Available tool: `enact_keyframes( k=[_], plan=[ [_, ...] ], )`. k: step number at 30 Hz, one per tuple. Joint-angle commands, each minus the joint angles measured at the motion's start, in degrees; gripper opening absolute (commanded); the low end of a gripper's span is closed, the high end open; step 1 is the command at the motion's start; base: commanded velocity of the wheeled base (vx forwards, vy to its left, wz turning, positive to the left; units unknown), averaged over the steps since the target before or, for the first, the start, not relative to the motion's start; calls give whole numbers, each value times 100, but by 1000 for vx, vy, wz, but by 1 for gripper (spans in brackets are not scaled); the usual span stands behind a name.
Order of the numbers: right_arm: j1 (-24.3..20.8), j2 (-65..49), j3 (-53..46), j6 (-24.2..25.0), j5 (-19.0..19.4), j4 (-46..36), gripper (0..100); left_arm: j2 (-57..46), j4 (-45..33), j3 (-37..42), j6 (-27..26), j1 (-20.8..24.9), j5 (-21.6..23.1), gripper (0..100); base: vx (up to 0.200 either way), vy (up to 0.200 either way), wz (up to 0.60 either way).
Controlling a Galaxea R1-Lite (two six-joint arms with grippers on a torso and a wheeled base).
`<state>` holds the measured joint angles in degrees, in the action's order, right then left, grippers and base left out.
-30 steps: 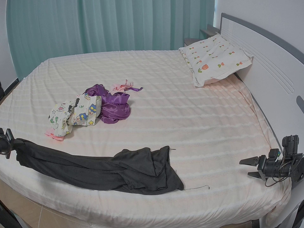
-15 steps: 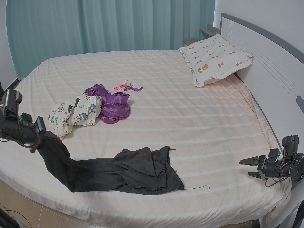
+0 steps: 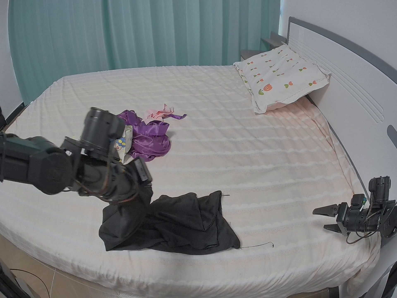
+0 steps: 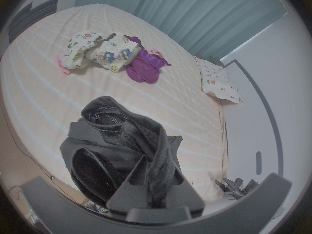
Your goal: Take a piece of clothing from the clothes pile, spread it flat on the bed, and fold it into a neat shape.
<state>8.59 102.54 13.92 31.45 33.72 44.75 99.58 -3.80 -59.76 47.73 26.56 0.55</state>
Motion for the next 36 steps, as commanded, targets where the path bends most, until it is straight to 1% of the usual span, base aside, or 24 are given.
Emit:
enact_keyframes(
  k=[1,4,10,12,13,18,19,21,28,32,34,36],
  plan=[
    [-7,21,5,-7,3,7,100,1335,161,-836,554,1044,-679,0,0,0,0],
    [-7,12,5,-7,3,7,100,1722,134,-1187,580,1149,-811,0,0,0,0],
    [-16,47,5,-51,3,7,100,2214,187,-1416,580,1255,-855,0,0,0,0],
    [-42,47,5,-51,3,7,100,2214,266,-1433,598,1264,-855,0,0,0,0],
    [-60,47,5,-43,3,7,100,2223,345,-1442,598,1264,-872,100,0,0,0],
    [-95,47,5,-51,-6,7,100,2170,495,-1398,668,1308,-837,100,0,0,0],
    [-104,47,5,-51,-6,7,100,2162,530,-1381,677,1395,-837,100,0,0,0],
    [-104,38,5,-43,-6,-2,100,2153,618,-1363,685,1422,-846,100,0,0,0],
    [-104,-5,-39,-25,3,7,100,1722,714,-1258,800,1360,-899,100,0,0,0],
    [-227,-5,-83,-25,-6,16,100,931,732,-809,1142,1061,-758,100,0,0,0],
    [-235,-14,-83,-16,-6,16,100,632,732,-396,1142,771,-653,100,0,0,0],
    [-262,-32,-100,-7,-6,16,100,360,749,175,1151,385,-389,100,0,0,0]
  ],
)
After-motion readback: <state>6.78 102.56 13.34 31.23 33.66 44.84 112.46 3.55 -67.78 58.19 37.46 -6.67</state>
